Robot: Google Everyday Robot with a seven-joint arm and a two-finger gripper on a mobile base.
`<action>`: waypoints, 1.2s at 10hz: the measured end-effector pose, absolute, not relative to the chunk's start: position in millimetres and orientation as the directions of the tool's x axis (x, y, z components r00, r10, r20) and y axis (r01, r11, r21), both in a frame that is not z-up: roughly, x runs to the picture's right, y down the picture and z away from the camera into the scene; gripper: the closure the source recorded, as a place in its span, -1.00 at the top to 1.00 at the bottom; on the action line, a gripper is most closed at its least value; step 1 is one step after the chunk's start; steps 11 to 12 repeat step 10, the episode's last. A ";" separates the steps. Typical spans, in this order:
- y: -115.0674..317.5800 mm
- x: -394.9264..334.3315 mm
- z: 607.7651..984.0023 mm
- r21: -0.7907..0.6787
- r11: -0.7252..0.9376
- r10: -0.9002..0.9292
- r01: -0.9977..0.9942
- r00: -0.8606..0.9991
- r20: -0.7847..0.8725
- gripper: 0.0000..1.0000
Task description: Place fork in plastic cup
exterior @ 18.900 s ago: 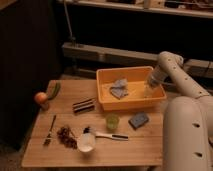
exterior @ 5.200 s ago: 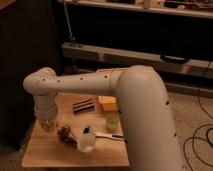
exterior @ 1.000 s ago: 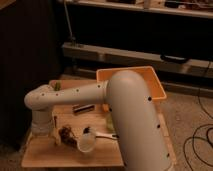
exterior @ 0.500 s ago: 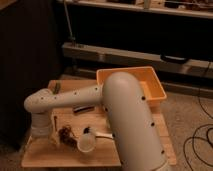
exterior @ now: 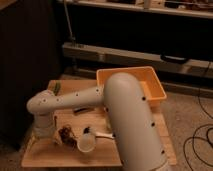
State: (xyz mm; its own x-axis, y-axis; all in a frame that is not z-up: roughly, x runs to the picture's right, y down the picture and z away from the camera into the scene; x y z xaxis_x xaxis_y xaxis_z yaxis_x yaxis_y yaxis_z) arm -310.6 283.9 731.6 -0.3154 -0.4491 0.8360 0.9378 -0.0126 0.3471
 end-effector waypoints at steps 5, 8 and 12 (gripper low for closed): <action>289.9 -313.8 744.4 0.343 -0.043 -0.442 0.938 -0.326 0.836 0.57; 289.8 -313.0 748.9 0.335 -0.049 -0.442 0.941 -0.321 0.837 0.05; 289.2 -312.9 751.7 0.330 -0.052 -0.441 0.942 -0.318 0.839 -0.35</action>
